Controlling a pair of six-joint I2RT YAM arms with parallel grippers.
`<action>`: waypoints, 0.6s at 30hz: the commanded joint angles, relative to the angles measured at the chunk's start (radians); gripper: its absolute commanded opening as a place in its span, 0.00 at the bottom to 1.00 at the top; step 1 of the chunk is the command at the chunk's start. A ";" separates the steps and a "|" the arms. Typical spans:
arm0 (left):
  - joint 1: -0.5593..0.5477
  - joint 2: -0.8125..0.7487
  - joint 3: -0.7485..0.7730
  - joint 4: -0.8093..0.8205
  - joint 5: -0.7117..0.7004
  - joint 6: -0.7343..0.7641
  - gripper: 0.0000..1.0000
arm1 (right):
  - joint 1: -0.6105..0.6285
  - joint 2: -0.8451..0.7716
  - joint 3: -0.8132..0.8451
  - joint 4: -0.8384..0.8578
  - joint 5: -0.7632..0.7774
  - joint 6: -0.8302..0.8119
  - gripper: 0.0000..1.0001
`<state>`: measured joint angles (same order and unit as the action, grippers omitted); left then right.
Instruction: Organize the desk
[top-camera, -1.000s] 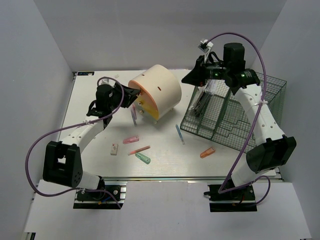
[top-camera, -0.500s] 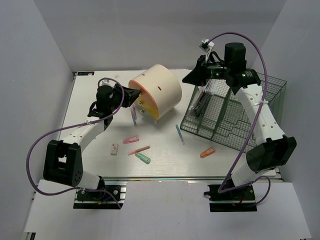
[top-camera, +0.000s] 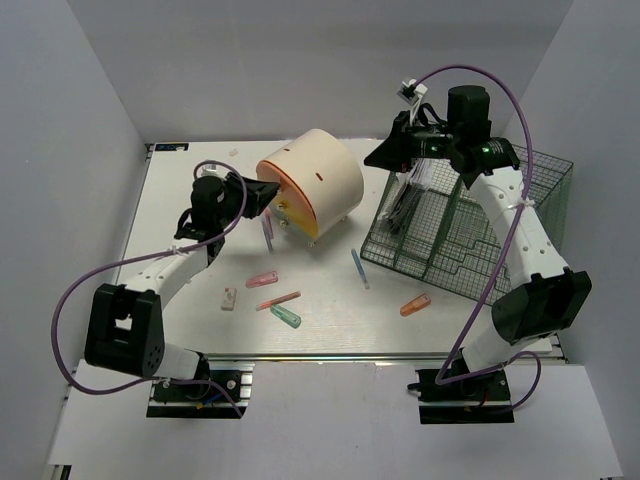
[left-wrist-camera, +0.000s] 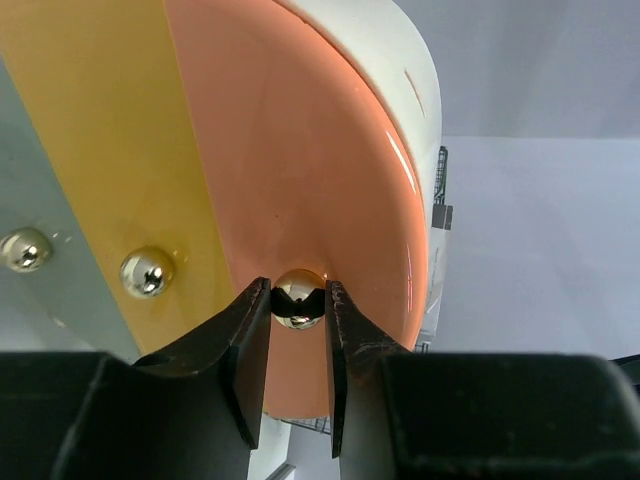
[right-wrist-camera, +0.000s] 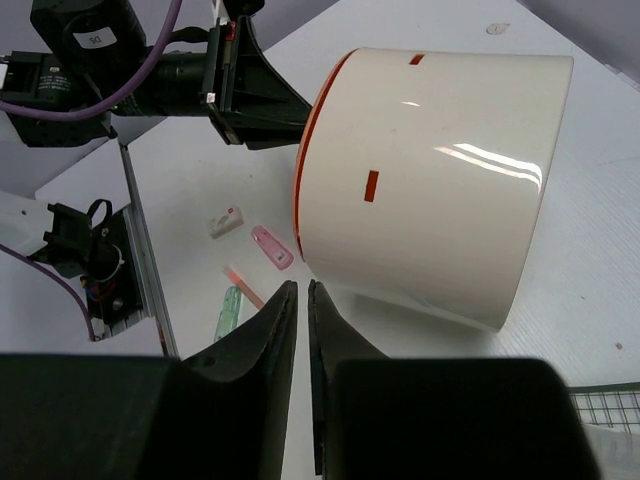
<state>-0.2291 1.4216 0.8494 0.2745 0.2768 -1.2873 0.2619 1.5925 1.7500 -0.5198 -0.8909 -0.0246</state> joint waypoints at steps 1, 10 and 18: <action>0.017 -0.087 -0.033 -0.012 -0.024 -0.001 0.20 | -0.004 -0.003 -0.010 0.041 -0.011 0.012 0.15; 0.027 -0.196 -0.104 -0.060 -0.045 -0.003 0.18 | -0.006 -0.003 -0.017 0.043 -0.010 0.012 0.16; 0.027 -0.239 -0.136 -0.096 -0.062 -0.003 0.23 | -0.004 0.000 -0.018 0.041 -0.016 0.011 0.26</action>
<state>-0.2047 1.2163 0.7185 0.1913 0.2195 -1.2877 0.2619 1.5929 1.7359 -0.5133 -0.8906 -0.0193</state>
